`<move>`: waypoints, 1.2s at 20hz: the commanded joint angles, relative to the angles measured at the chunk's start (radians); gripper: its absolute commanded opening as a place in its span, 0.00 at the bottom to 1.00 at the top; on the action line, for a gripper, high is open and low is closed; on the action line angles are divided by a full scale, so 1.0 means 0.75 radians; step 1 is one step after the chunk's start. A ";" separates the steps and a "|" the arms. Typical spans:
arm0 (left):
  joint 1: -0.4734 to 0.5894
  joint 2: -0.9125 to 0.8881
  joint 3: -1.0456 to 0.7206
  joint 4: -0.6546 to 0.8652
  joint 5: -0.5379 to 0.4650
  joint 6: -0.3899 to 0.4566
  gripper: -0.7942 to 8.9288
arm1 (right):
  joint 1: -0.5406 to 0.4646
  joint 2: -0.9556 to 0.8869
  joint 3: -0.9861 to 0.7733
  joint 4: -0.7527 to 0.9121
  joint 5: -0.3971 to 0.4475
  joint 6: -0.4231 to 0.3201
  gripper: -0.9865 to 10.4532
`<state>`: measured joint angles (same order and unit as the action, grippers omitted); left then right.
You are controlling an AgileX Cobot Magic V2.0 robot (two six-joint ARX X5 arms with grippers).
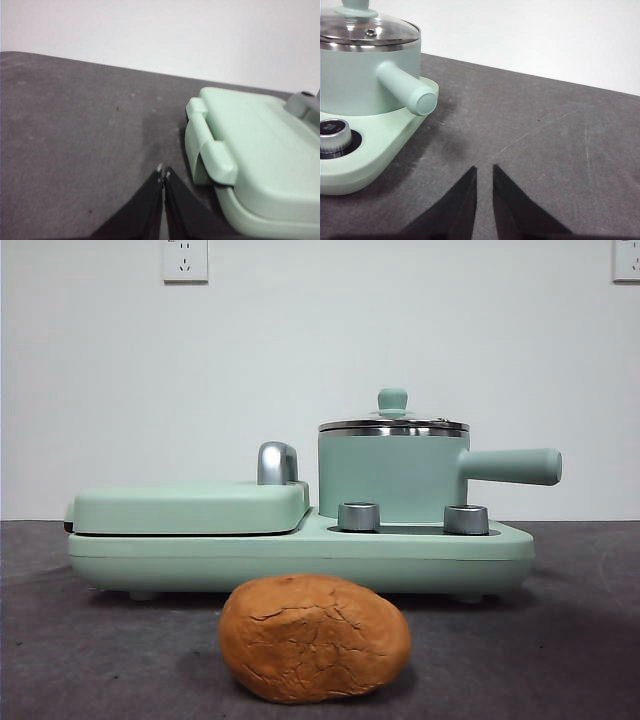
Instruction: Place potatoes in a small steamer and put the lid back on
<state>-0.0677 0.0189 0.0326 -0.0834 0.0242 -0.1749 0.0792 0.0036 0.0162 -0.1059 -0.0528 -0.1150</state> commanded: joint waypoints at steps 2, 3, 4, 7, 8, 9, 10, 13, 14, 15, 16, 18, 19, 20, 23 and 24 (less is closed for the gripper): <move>0.000 -0.002 -0.025 0.049 -0.002 -0.198 0.09 | 0.002 0.000 -0.005 0.069 -0.007 0.137 0.13; 0.000 -0.002 -0.025 0.052 -0.002 -0.262 0.09 | 0.002 0.000 -0.005 0.093 -0.001 0.197 0.13; 0.001 -0.002 -0.025 0.054 -0.002 -0.308 0.09 | 0.002 0.000 -0.005 0.114 0.005 0.249 0.13; 0.000 -0.002 -0.025 0.093 -0.002 -0.393 0.09 | 0.003 0.000 -0.005 0.179 -0.005 0.415 0.13; 0.000 -0.002 -0.025 0.108 -0.002 -0.414 0.09 | 0.003 0.000 -0.004 0.198 -0.022 0.465 0.13; 0.000 -0.002 -0.025 0.124 -0.001 -0.426 0.09 | 0.003 0.000 -0.004 0.233 -0.061 0.552 0.13; 0.000 -0.002 -0.025 0.140 0.005 -0.427 0.09 | 0.003 0.000 -0.004 0.266 -0.073 0.620 0.13; 0.000 -0.002 -0.024 0.214 0.032 -0.436 0.09 | 0.002 0.000 -0.004 0.364 -0.066 0.732 0.13; 0.000 -0.002 -0.023 0.249 0.032 -0.459 0.09 | 0.002 0.000 -0.004 0.396 -0.067 0.744 0.13; 0.000 -0.002 -0.021 0.298 0.032 -0.499 0.09 | 0.002 0.000 -0.004 0.439 -0.068 0.763 0.13; 0.000 -0.002 -0.019 0.350 0.032 -0.547 0.09 | 0.002 0.000 -0.004 0.477 -0.068 0.796 0.13; 0.000 -0.002 -0.011 0.448 0.032 -0.634 0.09 | 0.002 0.000 0.006 0.532 -0.067 0.896 0.11; 0.000 -0.001 -0.002 0.482 0.032 -0.667 0.09 | 0.002 0.000 0.019 0.529 -0.066 0.931 0.09; 0.000 -0.001 0.015 0.483 0.033 -0.689 0.09 | 0.002 0.001 0.039 0.516 -0.066 0.961 0.09; 0.000 0.005 0.103 0.391 0.049 -0.702 0.09 | 0.002 0.021 0.135 0.386 -0.070 0.992 0.09; 0.000 0.016 0.146 0.327 0.057 -0.701 0.09 | 0.002 0.036 0.180 0.315 -0.076 0.992 0.09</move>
<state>-0.0677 0.0242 0.1036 0.1734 0.0593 -0.6773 0.0792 0.0246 0.1196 0.1524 -0.1059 0.5911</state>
